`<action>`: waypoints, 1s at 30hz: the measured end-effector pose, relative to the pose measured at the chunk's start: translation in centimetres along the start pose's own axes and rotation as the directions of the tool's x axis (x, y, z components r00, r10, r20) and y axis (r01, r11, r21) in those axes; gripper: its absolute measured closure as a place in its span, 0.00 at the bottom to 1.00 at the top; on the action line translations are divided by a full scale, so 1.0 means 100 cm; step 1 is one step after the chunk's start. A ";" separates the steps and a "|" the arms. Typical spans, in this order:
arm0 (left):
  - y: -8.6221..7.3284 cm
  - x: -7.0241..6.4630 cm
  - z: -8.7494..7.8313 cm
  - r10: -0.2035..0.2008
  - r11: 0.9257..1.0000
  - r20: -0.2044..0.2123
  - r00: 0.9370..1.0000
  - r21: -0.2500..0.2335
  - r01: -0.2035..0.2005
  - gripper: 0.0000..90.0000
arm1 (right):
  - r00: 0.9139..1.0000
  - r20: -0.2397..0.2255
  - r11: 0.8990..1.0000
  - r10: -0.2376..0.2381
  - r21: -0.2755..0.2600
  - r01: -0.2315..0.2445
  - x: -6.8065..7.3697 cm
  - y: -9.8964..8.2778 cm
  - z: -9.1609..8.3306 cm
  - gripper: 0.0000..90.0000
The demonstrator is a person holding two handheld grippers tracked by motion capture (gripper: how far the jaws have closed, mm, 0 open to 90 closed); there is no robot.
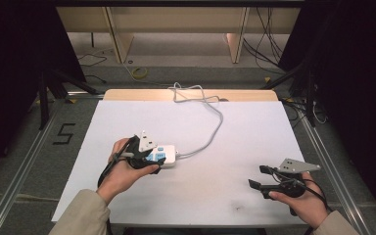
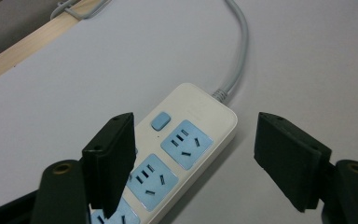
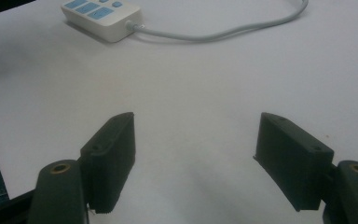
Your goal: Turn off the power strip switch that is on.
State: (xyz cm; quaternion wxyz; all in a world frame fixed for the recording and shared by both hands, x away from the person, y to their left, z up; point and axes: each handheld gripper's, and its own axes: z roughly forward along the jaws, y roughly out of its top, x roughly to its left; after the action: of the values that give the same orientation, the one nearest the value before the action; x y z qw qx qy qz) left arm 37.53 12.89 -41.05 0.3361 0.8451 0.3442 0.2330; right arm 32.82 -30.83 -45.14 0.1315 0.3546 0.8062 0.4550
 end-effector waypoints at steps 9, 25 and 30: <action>-0.006 0.000 -0.006 0.012 1.000 -0.011 1.000 -0.019 -0.012 0.32 | 1.000 0.000 1.000 0.000 -0.003 0.000 0.000 0.000 0.000 0.32; -0.026 0.003 -0.017 0.002 0.999 -0.019 1.000 -0.043 -0.003 0.31 | 1.000 0.000 1.000 -0.003 -0.003 0.003 0.000 0.000 0.000 0.32; -0.034 0.003 -0.021 -0.002 0.999 -0.028 1.000 -0.048 0.001 0.31 | 1.000 0.000 1.000 -0.001 -0.002 0.001 0.000 0.000 0.000 0.32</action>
State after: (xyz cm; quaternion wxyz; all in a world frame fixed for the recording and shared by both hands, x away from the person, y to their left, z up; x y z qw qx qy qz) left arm 35.01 15.82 -42.10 0.3514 0.8332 0.3439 0.2529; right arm 32.80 -30.85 -45.13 0.1324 0.3539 0.8059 0.4558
